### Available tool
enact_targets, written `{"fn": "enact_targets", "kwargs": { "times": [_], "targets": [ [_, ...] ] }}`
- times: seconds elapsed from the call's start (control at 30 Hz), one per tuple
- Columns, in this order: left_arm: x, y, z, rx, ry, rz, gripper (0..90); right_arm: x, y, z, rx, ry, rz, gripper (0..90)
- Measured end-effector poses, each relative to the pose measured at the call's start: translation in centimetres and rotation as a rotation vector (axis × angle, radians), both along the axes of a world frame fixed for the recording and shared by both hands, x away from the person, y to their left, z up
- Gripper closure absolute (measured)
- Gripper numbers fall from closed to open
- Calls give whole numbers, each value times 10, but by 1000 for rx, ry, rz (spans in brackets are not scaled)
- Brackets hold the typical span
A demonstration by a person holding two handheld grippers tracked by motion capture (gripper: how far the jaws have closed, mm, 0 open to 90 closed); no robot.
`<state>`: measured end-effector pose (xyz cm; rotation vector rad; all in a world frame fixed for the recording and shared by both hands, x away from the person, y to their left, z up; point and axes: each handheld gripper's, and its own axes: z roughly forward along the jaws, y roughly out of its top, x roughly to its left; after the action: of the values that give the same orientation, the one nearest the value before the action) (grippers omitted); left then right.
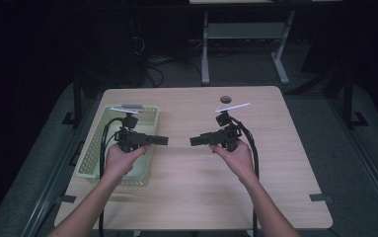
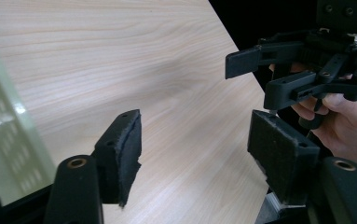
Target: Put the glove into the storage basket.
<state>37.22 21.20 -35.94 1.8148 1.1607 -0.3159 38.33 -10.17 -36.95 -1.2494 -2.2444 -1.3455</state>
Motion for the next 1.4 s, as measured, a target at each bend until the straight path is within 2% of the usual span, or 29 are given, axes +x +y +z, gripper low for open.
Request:
{"fn": "enact_targets", "kwargs": {
  "times": [0.9,1.4],
  "targets": [
    [-7,-40,-6,-15,-20,-85,281,-13,-52,-8,18,5,-64,307],
    [-11,-61,-12,-21,-26,-102,274,-22,-81,-19,30,20,-97,300]
  ]
}}
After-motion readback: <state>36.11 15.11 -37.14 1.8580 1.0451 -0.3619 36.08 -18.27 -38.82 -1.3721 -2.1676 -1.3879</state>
